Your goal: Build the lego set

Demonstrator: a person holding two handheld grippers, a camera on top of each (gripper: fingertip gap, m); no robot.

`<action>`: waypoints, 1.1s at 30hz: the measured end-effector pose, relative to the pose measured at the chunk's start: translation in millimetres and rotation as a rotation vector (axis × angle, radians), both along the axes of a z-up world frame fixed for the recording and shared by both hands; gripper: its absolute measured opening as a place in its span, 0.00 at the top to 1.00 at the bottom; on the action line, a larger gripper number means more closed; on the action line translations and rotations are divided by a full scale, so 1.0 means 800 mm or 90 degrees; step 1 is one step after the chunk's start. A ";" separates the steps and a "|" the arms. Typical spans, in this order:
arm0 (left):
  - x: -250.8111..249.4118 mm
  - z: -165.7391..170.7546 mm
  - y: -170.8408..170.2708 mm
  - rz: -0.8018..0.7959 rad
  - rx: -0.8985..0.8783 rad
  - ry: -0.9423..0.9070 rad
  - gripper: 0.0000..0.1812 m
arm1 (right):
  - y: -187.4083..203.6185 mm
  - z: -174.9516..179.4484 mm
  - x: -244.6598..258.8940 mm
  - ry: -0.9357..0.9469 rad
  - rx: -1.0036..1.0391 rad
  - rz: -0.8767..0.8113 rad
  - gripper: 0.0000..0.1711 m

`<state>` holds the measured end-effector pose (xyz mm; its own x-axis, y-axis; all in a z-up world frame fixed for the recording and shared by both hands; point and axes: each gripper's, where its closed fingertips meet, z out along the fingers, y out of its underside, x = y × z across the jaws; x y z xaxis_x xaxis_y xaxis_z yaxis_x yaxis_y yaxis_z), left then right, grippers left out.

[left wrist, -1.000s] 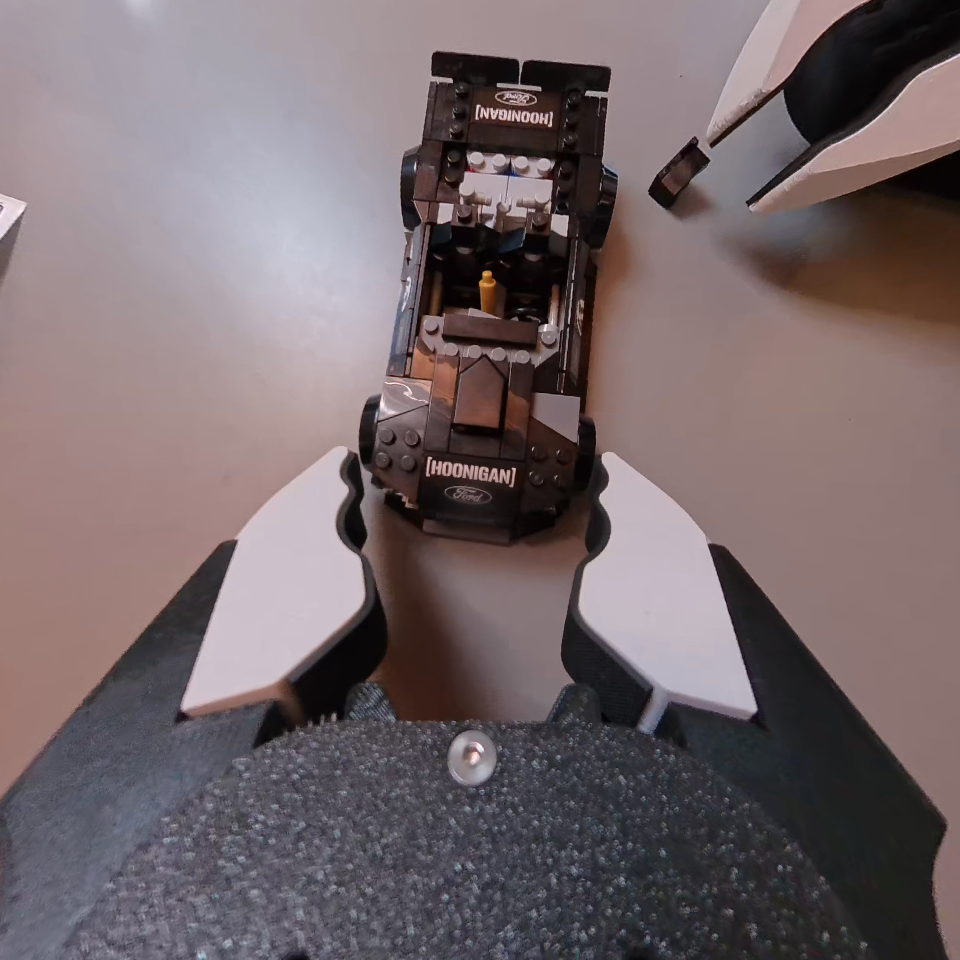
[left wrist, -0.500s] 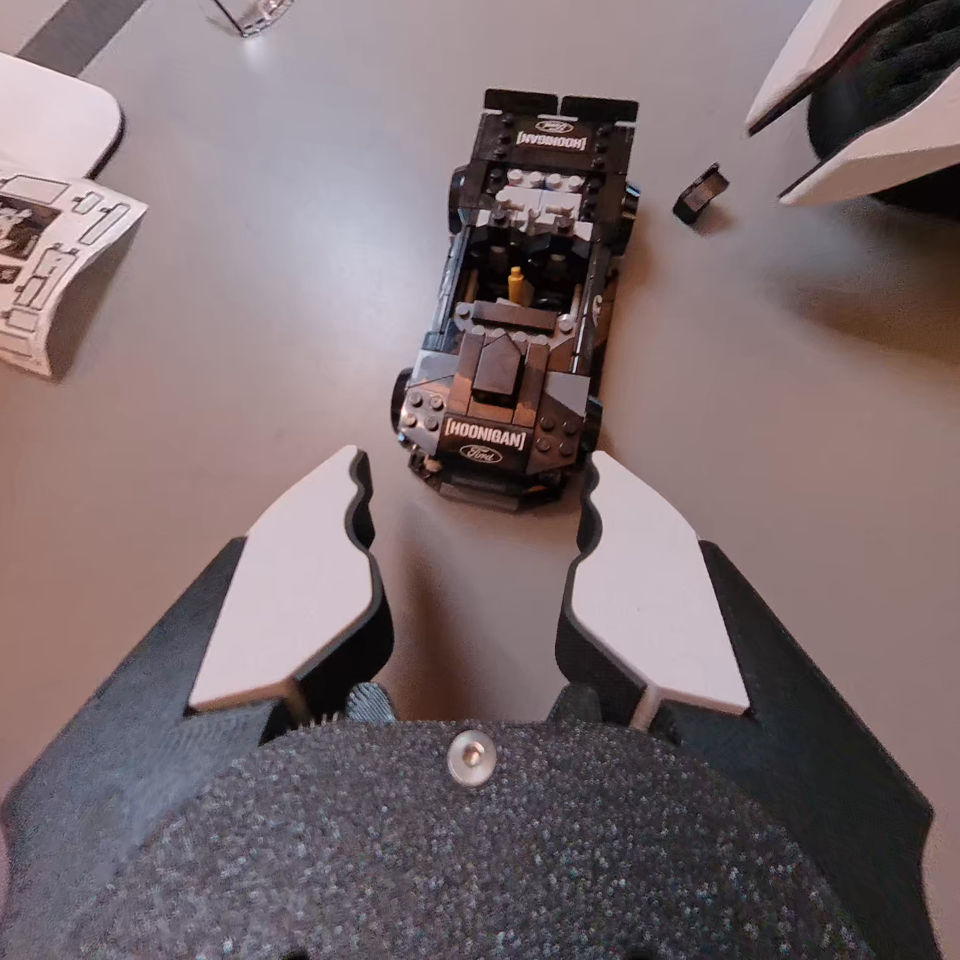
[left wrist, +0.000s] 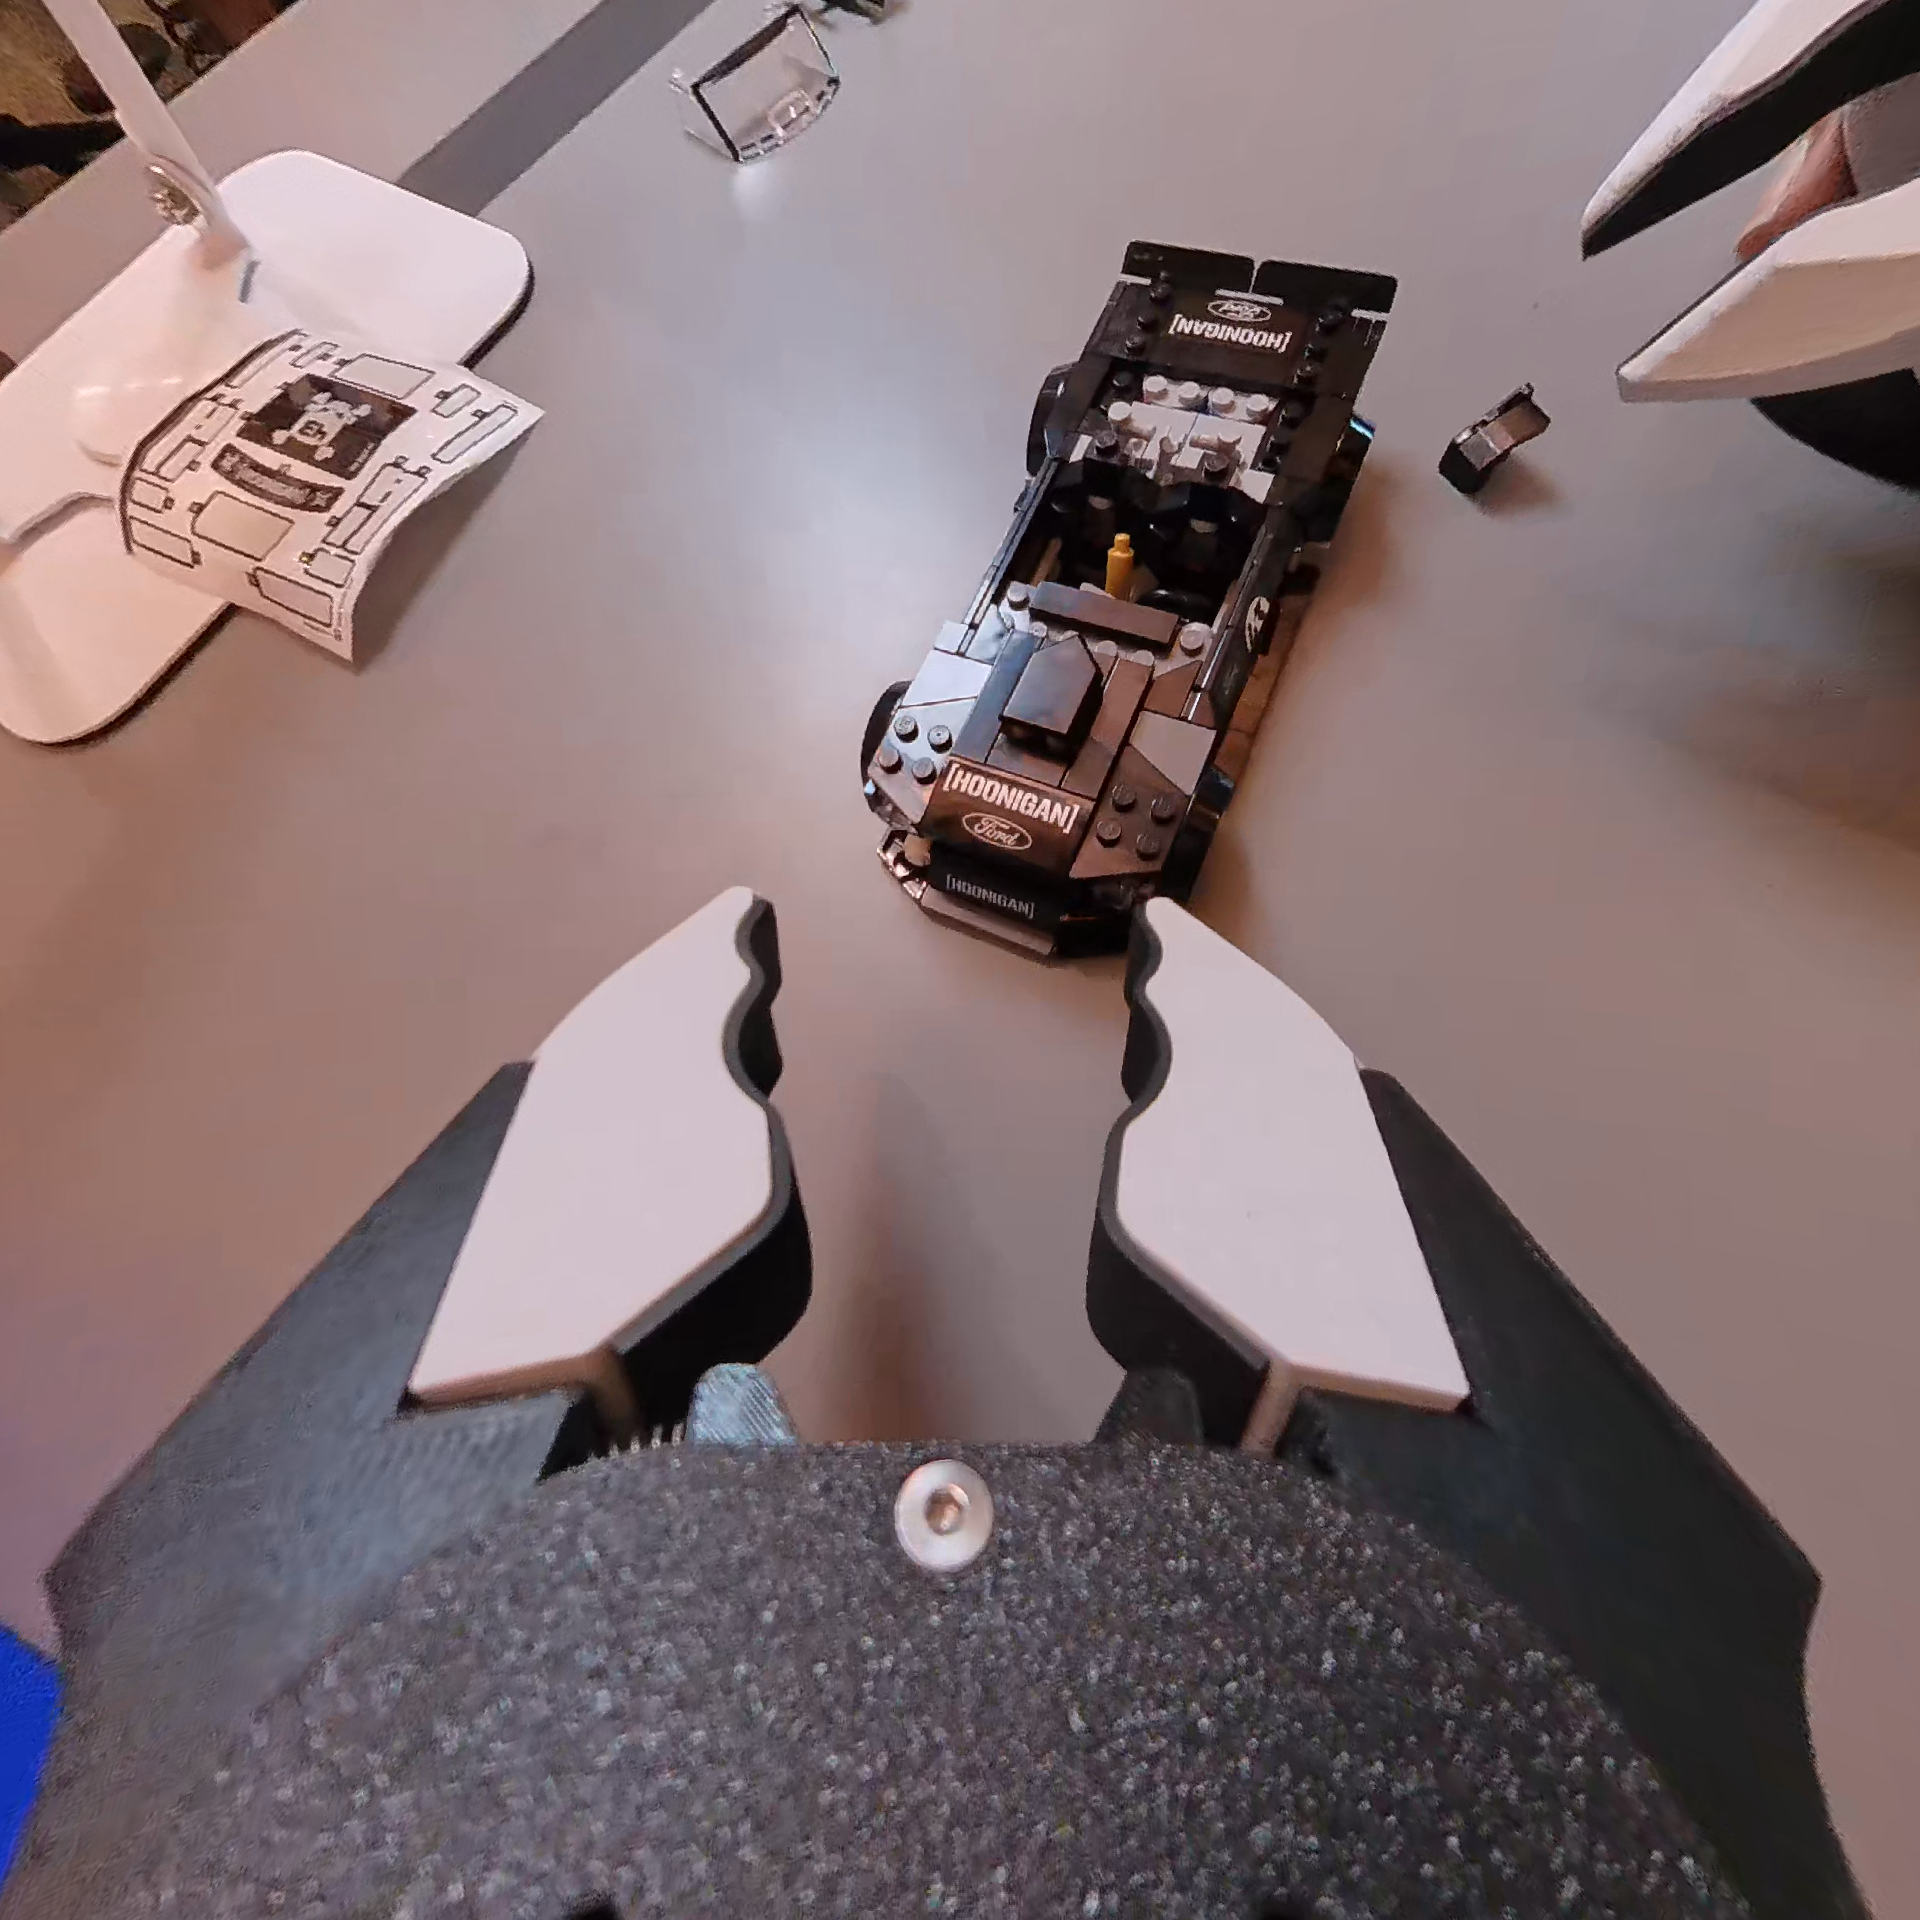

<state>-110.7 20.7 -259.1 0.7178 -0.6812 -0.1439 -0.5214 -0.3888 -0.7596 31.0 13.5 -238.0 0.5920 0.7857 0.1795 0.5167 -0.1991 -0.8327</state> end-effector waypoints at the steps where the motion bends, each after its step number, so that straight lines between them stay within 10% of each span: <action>1: 0.000 -0.001 -0.001 0.001 0.000 0.000 0.65 | -0.001 -0.001 0.000 -0.005 0.004 -0.002 0.87; 21: 0.032 -0.037 0.013 -0.063 -0.007 0.096 0.66 | 0.034 -0.034 -0.018 -0.120 0.054 0.010 0.86; 33: 0.014 -0.035 0.096 -0.019 -0.004 0.145 0.71 | 0.090 -0.038 -0.030 -0.135 0.019 0.034 0.87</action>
